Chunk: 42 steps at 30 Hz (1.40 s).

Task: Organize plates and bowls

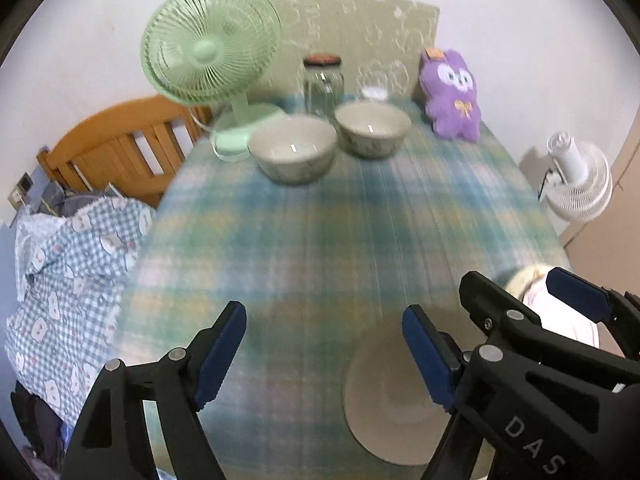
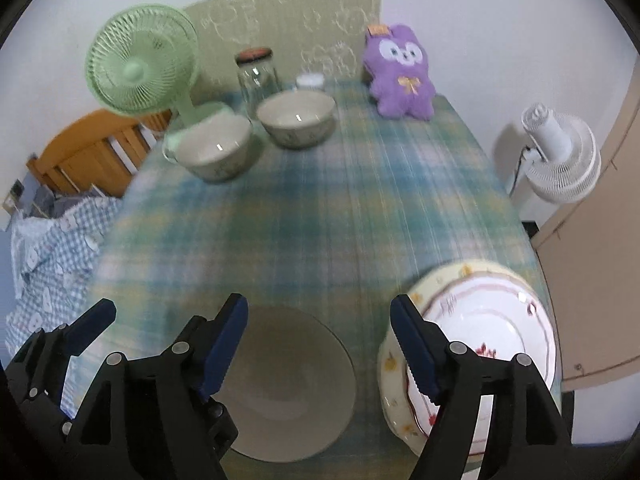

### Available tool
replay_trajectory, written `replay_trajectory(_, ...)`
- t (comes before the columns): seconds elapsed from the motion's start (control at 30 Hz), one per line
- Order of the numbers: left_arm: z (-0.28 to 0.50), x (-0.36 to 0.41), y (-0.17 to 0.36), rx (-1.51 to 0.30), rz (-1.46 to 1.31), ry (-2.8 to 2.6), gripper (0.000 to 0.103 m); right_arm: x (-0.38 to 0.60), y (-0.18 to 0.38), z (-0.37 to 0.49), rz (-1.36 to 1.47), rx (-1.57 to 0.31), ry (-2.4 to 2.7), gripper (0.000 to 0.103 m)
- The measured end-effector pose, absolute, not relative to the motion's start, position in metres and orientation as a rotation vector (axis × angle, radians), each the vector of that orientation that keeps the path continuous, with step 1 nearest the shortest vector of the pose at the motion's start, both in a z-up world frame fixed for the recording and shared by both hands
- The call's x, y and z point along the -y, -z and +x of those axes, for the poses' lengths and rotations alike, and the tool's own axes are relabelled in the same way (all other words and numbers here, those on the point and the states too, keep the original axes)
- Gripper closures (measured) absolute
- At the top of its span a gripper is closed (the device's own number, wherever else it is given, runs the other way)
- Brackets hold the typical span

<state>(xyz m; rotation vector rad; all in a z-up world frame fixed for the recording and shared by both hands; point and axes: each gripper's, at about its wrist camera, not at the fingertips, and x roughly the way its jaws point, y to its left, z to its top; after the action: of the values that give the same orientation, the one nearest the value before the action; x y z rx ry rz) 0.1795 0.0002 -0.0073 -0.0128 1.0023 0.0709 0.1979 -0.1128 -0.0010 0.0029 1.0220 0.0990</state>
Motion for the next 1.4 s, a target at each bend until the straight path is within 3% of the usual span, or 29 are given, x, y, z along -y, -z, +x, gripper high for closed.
replay_trajectory(0.17,0.203,-0.022,-0.013,-0.965,-0.010,-0.045,0.021,0.092,-0.021,0.218,0.011,-0.965,-0.089,0.021)
replay_trajectory(0.47,0.258,-0.068,-0.020,-0.908,-0.006,-0.046,0.023,0.046,-0.033,0.275,0.009,-0.932,-0.060,0.020)
replay_trajectory(0.63,0.297,-0.085,-0.006,-0.926,-0.017,0.014,0.026,0.027,-0.021,0.311,0.010,-0.932,-0.029,0.020)
replay_trajectory(0.7,0.313,-0.093,0.003,-0.945,-0.026,0.032,0.034,0.021,-0.013,0.325,0.014,-0.938,-0.030,0.020)
replay_trajectory(1.0,0.371,-0.109,0.041,-0.986,-0.019,0.043,0.036,0.000,0.025,0.384,0.044,-0.954,0.023,0.021)
replay_trajectory(1.17,0.401,-0.110,0.061,-0.996,0.035,0.049,0.038,-0.006,0.050,0.414,0.057,-0.982,0.048,0.030)
replay_trajectory(1.27,0.414,-0.108,0.075,-1.015,0.040,0.100,0.050,-0.007,0.063,0.429,0.061,-1.005,0.055,0.039)
replay_trajectory(1.4,0.426,-0.109,0.094,-1.050,0.024,0.123,0.055,-0.011,0.079,0.442,0.058,-1.038,0.062,0.049)
